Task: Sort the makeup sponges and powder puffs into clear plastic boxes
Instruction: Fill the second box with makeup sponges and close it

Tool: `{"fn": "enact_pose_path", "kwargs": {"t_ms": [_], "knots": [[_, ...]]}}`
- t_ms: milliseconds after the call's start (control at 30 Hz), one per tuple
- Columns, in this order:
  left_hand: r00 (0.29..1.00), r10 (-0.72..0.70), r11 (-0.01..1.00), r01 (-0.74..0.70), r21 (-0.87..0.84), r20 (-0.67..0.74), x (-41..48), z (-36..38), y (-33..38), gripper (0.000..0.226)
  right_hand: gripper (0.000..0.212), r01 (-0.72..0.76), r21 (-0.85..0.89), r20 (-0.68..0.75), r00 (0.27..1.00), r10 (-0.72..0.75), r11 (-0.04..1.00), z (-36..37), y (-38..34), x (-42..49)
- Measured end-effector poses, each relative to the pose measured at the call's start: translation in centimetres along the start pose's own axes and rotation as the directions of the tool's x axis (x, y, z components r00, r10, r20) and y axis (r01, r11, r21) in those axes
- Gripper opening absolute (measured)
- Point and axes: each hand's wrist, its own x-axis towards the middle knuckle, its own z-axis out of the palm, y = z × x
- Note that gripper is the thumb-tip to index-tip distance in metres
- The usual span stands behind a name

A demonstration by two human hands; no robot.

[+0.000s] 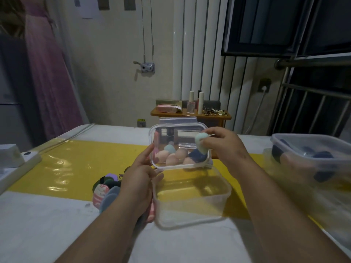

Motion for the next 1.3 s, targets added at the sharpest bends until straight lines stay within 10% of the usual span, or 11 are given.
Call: {"fn": "enact_pose_path", "kwargs": {"t_ms": [233,467,1300], "knots": [[1.000,-0.009,1.000,0.009,0.005,0.014,-0.1,-0.1,0.3,0.079,0.028,-0.041,-0.254,0.500,0.850,0.167,0.966,1.7,-1.6,-1.5],[1.000,0.002,0.999,-0.001,-0.032,0.023,-0.4,0.1,0.3,0.078,0.025,0.162,-0.537,0.410,0.908,0.089,0.828,5.3,-0.6,-2.2],[0.999,-0.020,0.998,0.022,-0.054,0.025,-0.5,0.1,0.3,0.081,0.020,0.213,-0.606,0.436,0.895,0.096,0.767,6.4,-0.4,-2.3]]}}
